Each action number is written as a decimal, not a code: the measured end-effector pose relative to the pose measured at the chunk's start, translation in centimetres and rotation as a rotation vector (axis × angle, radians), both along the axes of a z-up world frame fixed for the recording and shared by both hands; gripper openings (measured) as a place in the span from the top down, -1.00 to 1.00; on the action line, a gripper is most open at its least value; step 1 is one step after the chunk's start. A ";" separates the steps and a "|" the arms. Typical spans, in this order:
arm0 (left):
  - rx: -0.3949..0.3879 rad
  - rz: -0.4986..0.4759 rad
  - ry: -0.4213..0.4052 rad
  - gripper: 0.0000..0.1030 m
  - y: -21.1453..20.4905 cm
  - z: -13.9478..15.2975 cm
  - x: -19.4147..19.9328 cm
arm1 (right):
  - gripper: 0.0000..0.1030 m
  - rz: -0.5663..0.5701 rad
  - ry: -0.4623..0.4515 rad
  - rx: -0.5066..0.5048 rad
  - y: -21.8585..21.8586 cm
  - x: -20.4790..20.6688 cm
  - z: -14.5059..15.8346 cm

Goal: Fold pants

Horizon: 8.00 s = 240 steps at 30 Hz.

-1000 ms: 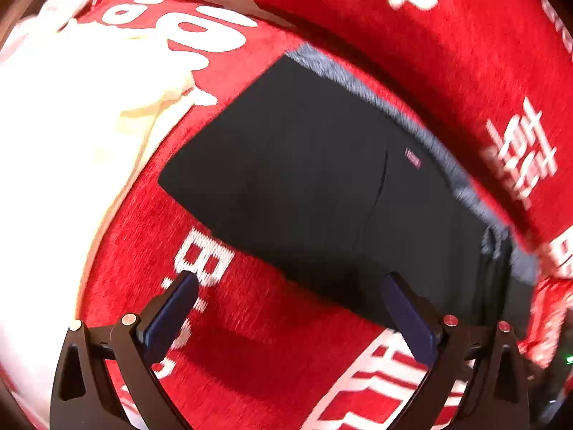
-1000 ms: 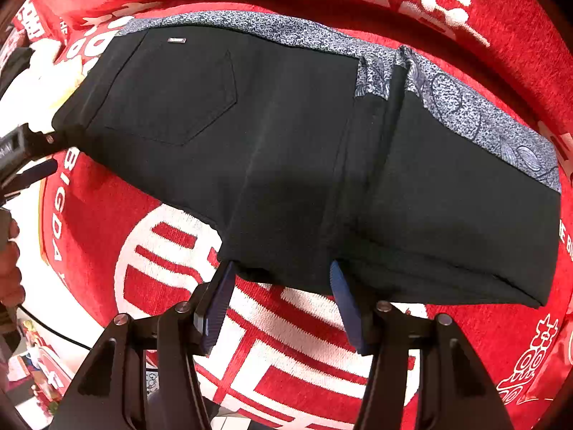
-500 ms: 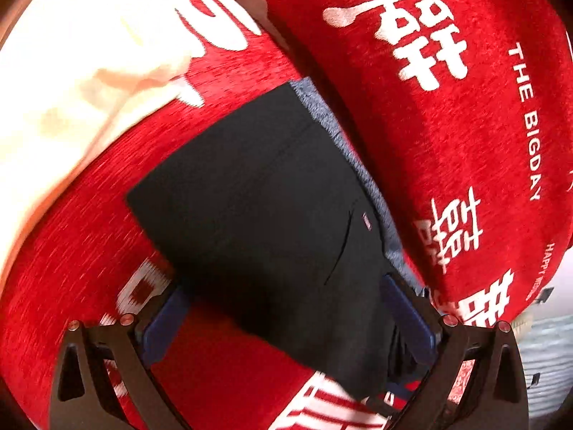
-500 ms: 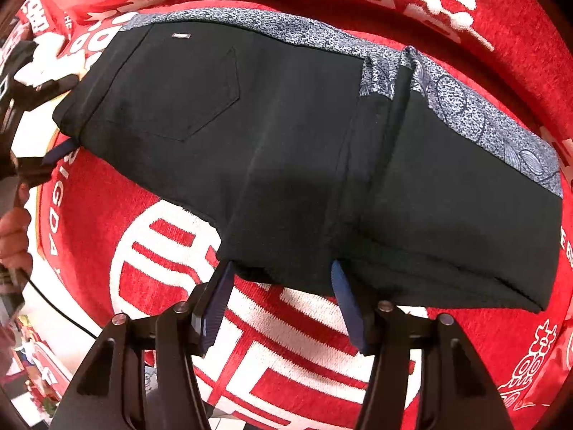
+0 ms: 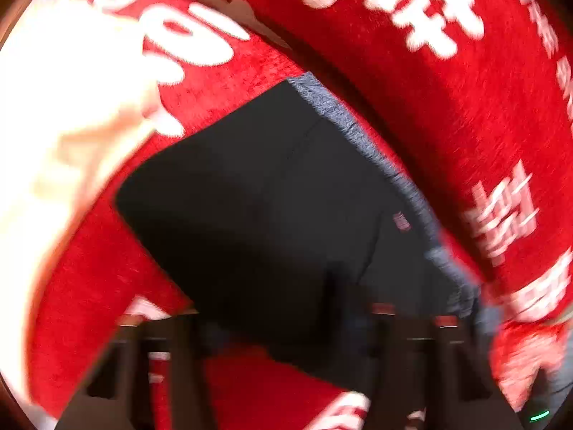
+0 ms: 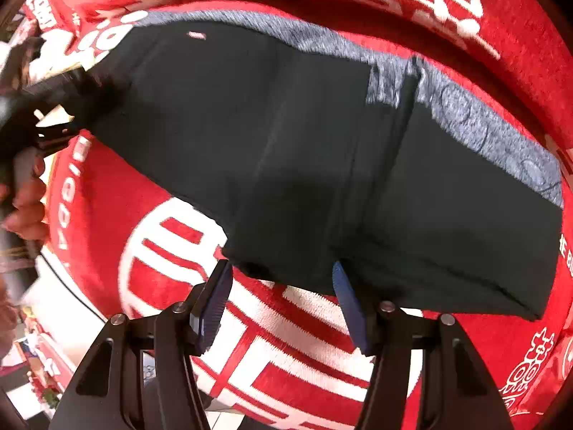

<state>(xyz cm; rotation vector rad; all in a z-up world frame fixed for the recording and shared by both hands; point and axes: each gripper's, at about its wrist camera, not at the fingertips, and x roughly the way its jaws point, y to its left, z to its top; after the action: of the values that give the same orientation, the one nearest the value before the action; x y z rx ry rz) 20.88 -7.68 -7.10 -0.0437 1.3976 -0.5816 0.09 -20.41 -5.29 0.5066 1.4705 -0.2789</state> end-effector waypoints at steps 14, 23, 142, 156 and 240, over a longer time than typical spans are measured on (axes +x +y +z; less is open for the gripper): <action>0.280 -0.488 -0.656 0.29 -6.2 4.4 -10.0 | -0.56 0.084 -0.195 0.324 -3.9 17.3 7.9; 0.312 -0.537 -0.734 0.29 -6.6 4.8 -11.2 | -0.56 0.371 0.050 0.419 4.0 28.2 3.3; 0.367 -0.599 -0.166 -0.77 -19.2 3.9 -22.7 | 0.05 -0.550 -0.233 0.006 -21.2 -22.2 3.9; 0.369 -0.579 -0.152 -0.92 -19.2 3.6 -22.1 | 0.71 -0.366 -0.162 -0.017 -21.4 -16.8 1.6; 0.078 -0.609 0.221 -0.98 -20.6 -2.9 -10.3 | -0.63 -0.444 -0.305 0.435 -27.1 -20.3 -3.1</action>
<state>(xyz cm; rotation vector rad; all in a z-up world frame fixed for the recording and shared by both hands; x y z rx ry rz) 10.60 -28.32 -9.98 0.4040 1.6517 -1.0480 -20.22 -47.52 -8.40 1.1810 1.1066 -0.2153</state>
